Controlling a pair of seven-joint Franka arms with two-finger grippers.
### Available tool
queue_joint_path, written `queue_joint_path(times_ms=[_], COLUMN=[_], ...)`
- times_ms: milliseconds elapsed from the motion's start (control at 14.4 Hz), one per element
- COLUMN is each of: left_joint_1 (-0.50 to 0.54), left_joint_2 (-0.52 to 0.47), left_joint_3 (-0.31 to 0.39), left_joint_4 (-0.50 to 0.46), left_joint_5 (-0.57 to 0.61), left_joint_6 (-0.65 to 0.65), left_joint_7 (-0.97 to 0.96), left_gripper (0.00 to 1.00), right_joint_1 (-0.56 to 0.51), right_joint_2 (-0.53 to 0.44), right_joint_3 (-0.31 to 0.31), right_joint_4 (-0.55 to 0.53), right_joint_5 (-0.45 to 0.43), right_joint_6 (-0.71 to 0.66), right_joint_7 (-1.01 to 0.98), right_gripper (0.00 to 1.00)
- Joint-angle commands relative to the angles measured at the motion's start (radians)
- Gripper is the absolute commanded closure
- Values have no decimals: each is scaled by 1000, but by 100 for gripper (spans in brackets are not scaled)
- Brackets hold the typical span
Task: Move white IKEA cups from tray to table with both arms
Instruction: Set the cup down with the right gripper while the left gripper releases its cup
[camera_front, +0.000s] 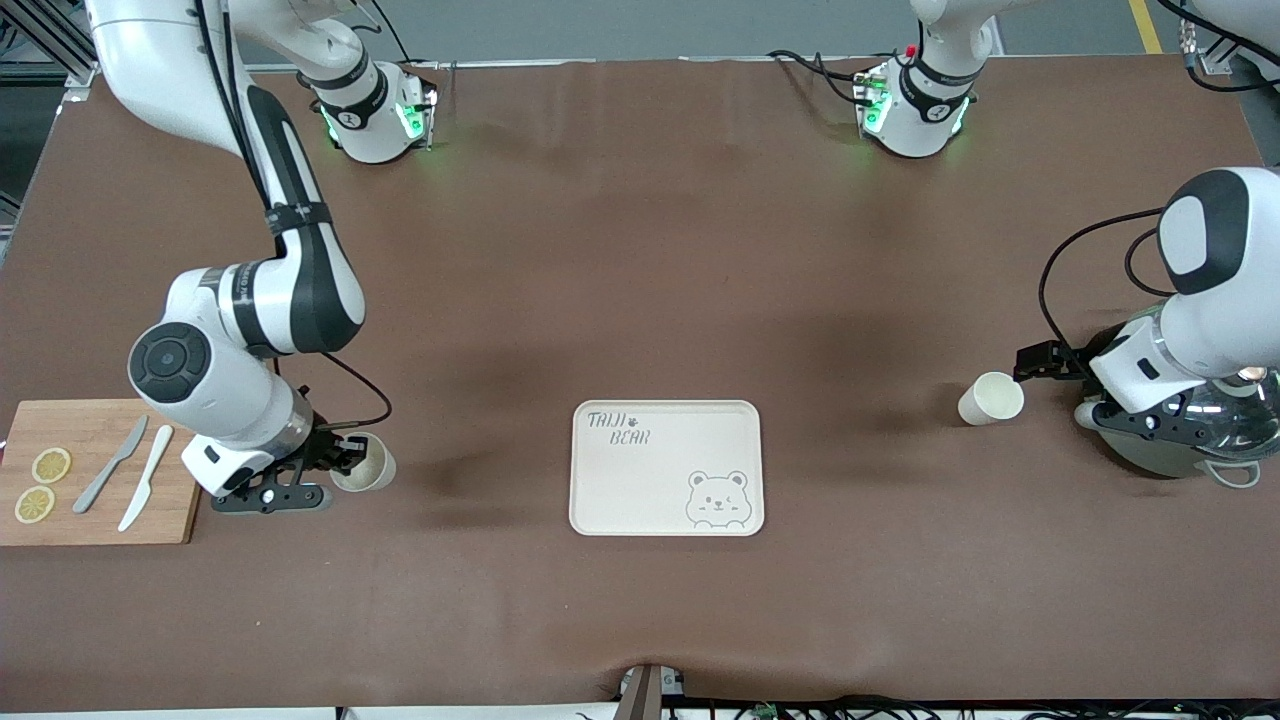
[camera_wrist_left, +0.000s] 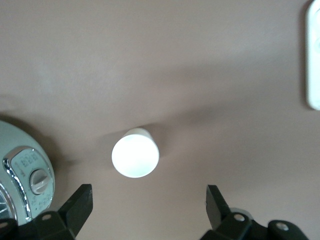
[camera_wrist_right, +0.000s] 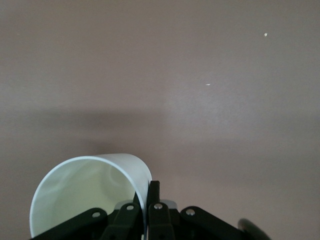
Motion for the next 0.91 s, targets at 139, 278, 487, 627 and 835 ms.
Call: queue_joint_path(times_ms=[139,278,487,627,835], left_joint_1=[5,1,-33,-54,-55], left_joint_2=[16,16,16,5,-38], left_joint_3=[-37,-40,-55,-61,-92], left_joint_4=[123,161,229,246,246], left_joint_5=[-25,-50,-50,-40,2], left_joint_6=[-85,-105,-182,-206,-210], left_joint_7=[-71,-126,-255,-290,-289], left_gripper=[0,0,0,0,0], right_joint_1=[-62,-91,-130,-151,-174], right_joint_2=[-14,-5,20,40,75], right_joint_3=[21,22,25,27,27], right_joint_4=[-91,-111,-124,-127,-127], right_joint_5=[5,5,8,29,118], right_joint_6=[108,144,184,210,237], right_joint_7=[-121,-174,-244,-301,-401], right_gripper=[100,100,100,100,100])
